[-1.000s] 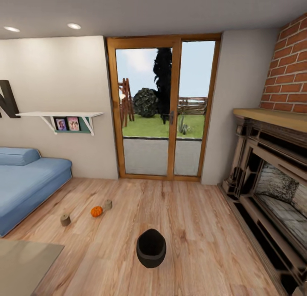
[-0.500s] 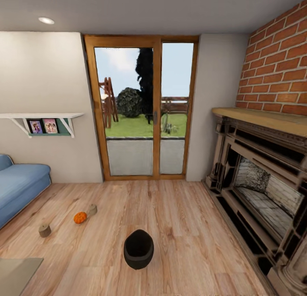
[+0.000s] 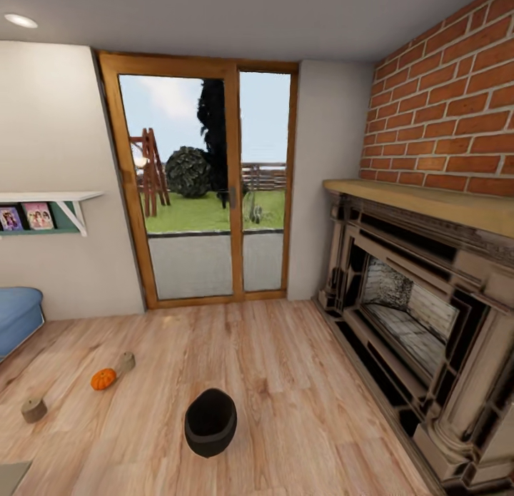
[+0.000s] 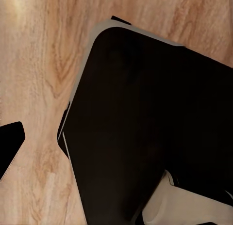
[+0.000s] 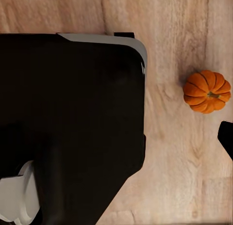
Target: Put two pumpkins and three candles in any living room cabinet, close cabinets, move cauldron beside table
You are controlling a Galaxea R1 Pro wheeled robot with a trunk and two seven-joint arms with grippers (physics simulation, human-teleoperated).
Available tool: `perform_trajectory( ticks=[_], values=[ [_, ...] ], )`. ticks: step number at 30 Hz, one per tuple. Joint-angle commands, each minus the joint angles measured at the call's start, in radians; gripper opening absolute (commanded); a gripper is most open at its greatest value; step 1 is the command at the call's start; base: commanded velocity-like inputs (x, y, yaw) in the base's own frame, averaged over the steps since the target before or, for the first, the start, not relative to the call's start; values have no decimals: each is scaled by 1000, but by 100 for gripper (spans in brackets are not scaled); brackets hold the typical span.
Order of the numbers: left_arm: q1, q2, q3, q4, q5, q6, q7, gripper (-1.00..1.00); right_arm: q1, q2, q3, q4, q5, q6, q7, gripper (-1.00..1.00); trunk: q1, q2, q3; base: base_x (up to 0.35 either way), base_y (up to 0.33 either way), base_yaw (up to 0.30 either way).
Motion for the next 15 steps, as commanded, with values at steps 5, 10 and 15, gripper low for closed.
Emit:
perform_trajectory(
  ticks=[5,10,15],
  values=[
    [0,0,8,-1,0,-2,0,100,-1,0,0,1,0,-2,0,100,0,-1,-1,0,0,-258],
    [0,0,8,0,0,-3,0,100,-1,0,0,1,0,-2,0,100,0,-1,-1,0,0,-258],
    [0,0,8,-1,0,-2,0,100,-1,0,0,1,0,-2,0,100,0,-1,-1,0,0,-258]
  ],
)
